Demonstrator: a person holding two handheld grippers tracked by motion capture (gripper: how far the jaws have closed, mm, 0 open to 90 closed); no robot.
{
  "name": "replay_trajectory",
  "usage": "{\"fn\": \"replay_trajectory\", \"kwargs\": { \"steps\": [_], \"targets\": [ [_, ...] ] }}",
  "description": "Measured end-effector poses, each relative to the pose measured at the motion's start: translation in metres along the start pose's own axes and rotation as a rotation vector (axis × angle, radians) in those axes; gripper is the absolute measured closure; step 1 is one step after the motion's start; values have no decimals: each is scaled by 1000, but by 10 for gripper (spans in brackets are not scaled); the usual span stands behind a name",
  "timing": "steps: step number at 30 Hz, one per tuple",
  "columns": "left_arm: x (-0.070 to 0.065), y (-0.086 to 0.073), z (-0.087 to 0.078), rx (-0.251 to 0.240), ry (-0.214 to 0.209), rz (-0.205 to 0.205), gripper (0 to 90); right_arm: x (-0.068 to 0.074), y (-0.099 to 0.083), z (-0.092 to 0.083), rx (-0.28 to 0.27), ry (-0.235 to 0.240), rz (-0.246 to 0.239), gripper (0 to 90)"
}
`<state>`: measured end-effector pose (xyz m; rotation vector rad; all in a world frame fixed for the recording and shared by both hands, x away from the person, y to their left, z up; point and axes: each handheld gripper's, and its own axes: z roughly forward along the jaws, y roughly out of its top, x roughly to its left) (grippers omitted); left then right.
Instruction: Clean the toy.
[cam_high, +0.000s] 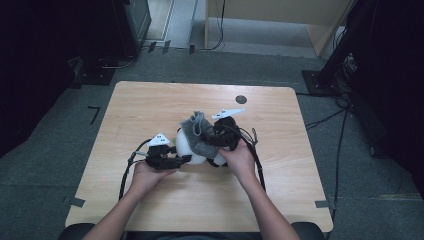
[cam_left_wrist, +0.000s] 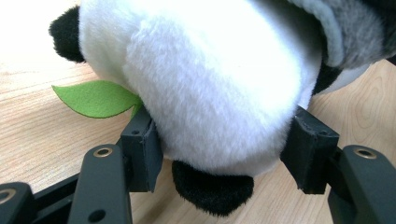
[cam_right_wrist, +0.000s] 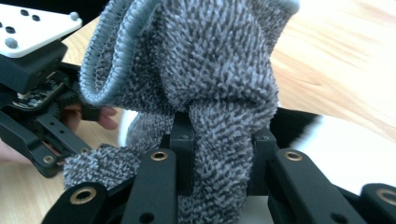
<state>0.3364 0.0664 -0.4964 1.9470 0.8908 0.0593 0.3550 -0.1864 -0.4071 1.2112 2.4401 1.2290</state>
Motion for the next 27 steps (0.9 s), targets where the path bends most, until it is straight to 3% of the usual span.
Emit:
{"fn": "replay_trajectory", "kwargs": {
  "steps": [18, 27],
  "targets": [
    [2, 3, 0, 10, -12, -10, 375, -41, -23, -49, -70, -26, 103, 690],
    [3, 4, 0, 15, -17, -15, 374, -58, -35, -65, -80, -41, 144, 711]
  ]
}}
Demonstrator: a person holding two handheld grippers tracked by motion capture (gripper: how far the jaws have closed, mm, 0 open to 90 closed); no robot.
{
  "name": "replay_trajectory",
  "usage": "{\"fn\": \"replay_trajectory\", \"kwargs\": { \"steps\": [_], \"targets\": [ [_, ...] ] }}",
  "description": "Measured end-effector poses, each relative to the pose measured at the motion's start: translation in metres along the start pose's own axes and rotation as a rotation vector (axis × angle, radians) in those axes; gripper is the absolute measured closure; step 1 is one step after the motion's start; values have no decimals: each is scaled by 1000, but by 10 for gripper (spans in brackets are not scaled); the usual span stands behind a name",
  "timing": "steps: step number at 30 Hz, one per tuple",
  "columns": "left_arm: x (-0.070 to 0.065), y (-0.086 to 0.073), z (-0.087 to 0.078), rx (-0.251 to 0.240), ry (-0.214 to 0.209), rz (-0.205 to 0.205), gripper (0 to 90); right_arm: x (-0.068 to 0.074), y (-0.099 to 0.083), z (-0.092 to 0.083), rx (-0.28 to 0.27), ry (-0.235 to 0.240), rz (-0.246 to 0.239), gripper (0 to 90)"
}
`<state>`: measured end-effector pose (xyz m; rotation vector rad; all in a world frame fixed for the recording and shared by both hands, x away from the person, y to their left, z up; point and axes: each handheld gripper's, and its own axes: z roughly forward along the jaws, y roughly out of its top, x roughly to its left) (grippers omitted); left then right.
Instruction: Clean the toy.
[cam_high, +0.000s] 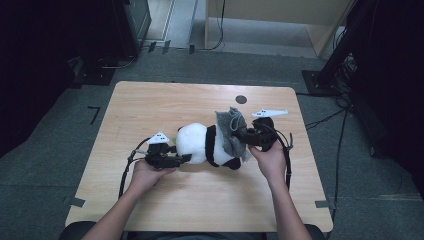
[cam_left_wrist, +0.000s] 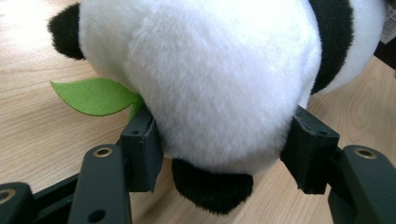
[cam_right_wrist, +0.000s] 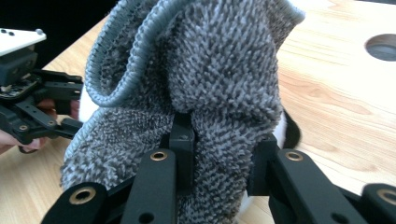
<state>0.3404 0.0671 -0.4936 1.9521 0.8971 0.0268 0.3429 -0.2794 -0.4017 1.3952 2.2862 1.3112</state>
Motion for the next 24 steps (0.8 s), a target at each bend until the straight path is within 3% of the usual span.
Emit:
{"fn": "replay_trajectory", "kwargs": {
  "steps": [14, 18, 24],
  "targets": [
    [5, 1, 0, 10, -26, 3, 364, -24, -16, -16, 2, -83, 67, 727],
    [6, 2, 1, 6, -33, -3, 363, -22, -12, -30, -49, -24, 102, 731],
    [5, 1, 1, 7, -29, 1, 362, 4, 6, -43, -108, 62, 54, 732]
  ]
}}
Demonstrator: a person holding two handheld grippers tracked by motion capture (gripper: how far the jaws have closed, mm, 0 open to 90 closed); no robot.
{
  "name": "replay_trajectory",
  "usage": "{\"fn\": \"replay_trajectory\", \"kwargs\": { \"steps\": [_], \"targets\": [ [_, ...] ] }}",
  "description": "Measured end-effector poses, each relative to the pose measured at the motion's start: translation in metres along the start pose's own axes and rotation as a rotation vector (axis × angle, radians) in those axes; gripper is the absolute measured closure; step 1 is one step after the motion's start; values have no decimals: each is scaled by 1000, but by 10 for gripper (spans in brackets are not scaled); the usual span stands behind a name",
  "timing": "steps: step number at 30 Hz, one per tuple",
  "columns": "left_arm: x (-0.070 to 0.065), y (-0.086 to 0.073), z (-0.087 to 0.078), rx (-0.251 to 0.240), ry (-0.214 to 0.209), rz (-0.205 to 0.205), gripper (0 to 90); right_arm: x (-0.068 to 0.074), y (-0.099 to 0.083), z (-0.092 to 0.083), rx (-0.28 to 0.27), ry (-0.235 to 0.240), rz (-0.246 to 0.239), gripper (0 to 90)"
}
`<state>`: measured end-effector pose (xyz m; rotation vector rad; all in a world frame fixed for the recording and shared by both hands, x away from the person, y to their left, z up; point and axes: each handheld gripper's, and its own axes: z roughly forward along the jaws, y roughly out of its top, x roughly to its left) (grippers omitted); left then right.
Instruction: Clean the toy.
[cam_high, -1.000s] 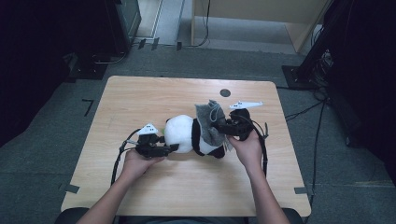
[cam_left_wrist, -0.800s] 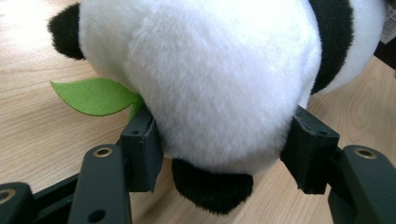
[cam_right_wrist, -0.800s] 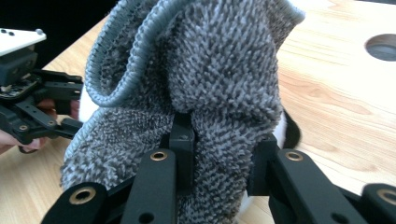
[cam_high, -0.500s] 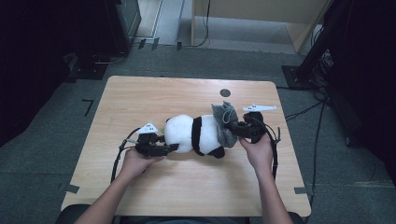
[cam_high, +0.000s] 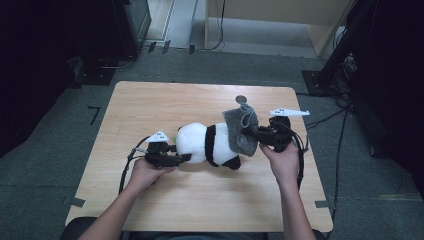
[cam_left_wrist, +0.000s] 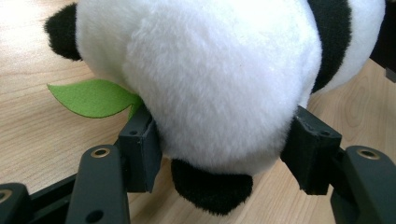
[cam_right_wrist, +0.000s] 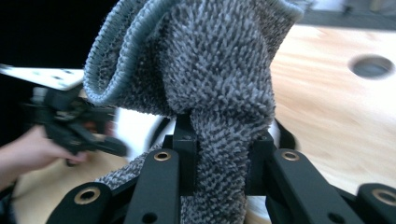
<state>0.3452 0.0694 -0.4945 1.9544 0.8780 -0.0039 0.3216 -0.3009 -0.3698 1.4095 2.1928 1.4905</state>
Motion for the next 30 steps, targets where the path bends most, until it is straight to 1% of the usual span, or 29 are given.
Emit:
{"fn": "replay_trajectory", "kwargs": {
  "steps": [4, 7, 9, 11, 16, 18, 21, 24, 25, 26, 27, 28, 30],
  "targets": [
    [-3, -1, 0, -7, 11, -7, 356, 24, 11, 6, -8, 65, -56, 731],
    [-6, -3, 0, -19, 23, -6, 357, 38, 16, 17, -8, 129, -80, 731],
    [-8, -4, 0, -27, 31, -8, 357, 46, 18, 29, 3, 163, -97, 731],
    [-10, -6, 0, -40, 37, -13, 357, 53, 19, 43, 30, 181, -116, 730],
    [-14, -8, 1, -68, 51, -16, 358, 67, 20, 81, 105, 227, -139, 731],
    [-14, -9, 1, -71, 53, -18, 358, 73, 19, 93, 105, 241, -153, 731],
    [-15, -11, 1, -79, 59, -12, 358, 81, 19, 109, 120, 254, -171, 730],
    [-16, -13, 1, -84, 65, -10, 359, 82, 12, 127, 175, 255, -162, 729],
    [-16, -13, 1, -88, 66, -11, 359, 82, 9, 133, 191, 248, -165, 726],
    [-16, -13, 1, -86, 66, -8, 360, 82, 7, 139, 211, 229, -172, 722],
    [-16, -13, 2, -80, 68, -12, 362, 82, 4, 145, 235, 199, -195, 713],
    [-16, -14, 2, -74, 70, -11, 364, 81, 1, 149, 249, 179, -203, 712],
    [-15, -14, 3, -68, 70, -13, 366, 79, -1, 151, 245, 186, -190, 712]
  ]
}}
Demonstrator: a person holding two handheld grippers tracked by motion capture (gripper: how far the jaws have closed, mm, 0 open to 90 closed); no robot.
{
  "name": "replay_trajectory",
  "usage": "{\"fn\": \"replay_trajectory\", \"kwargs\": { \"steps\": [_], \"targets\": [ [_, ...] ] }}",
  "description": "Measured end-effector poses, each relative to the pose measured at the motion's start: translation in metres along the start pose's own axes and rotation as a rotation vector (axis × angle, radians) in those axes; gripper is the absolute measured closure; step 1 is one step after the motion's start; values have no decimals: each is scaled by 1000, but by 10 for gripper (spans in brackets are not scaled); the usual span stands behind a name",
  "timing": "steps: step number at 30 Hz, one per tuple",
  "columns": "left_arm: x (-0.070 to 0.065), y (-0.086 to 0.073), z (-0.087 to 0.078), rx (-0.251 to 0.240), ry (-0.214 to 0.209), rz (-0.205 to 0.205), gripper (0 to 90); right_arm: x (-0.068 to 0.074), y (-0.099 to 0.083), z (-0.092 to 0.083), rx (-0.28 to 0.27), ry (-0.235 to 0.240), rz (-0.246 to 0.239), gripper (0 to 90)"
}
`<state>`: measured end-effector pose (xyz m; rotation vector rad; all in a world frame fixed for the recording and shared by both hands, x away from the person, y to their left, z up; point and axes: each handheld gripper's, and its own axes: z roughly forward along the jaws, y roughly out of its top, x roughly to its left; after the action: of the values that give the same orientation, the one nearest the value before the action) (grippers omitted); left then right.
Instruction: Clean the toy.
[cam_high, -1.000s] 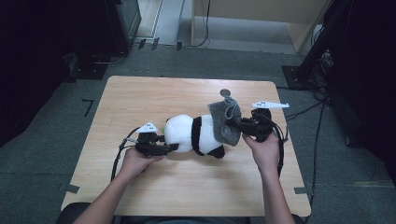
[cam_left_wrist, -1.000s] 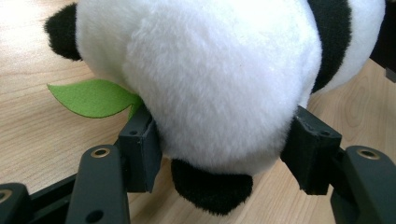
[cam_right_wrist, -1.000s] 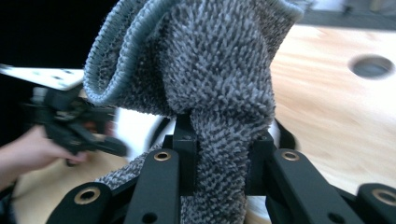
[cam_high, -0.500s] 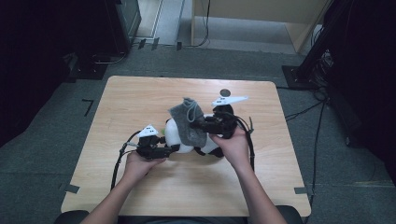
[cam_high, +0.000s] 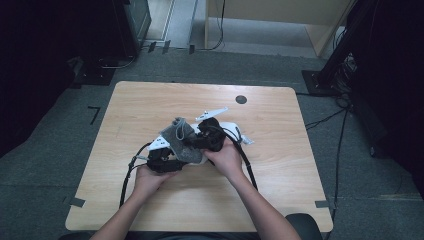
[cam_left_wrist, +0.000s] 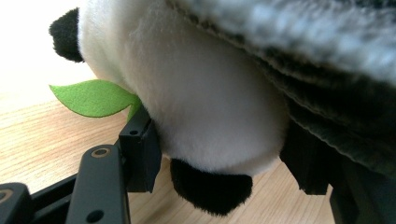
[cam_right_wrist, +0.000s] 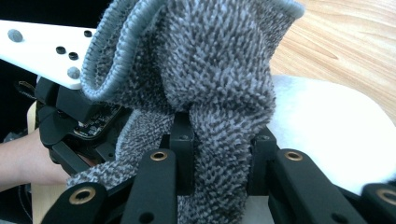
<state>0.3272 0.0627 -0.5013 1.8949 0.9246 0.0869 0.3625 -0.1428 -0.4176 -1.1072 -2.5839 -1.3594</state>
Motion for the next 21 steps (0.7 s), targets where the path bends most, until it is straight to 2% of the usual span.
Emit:
{"fn": "replay_trajectory", "kwargs": {
  "steps": [2, 5, 13, 18, 21],
  "targets": [
    [1, 1, 1, 19, -3, -12, 364, 0, 0, -1, 8, -27, -21, 713],
    [0, 3, 3, 44, 6, -5, 368, -2, -2, -4, 5, -57, -29, 714],
    [1, 8, 4, 74, 2, -8, 373, -15, -11, -24, -12, -83, 23, 718],
    [2, 9, 4, 79, -4, -8, 373, -21, -19, -43, -18, -128, 38, 720],
    [2, 11, 4, 86, -7, -4, 372, -27, -26, -54, -37, -132, 69, 722]
  ]
}}
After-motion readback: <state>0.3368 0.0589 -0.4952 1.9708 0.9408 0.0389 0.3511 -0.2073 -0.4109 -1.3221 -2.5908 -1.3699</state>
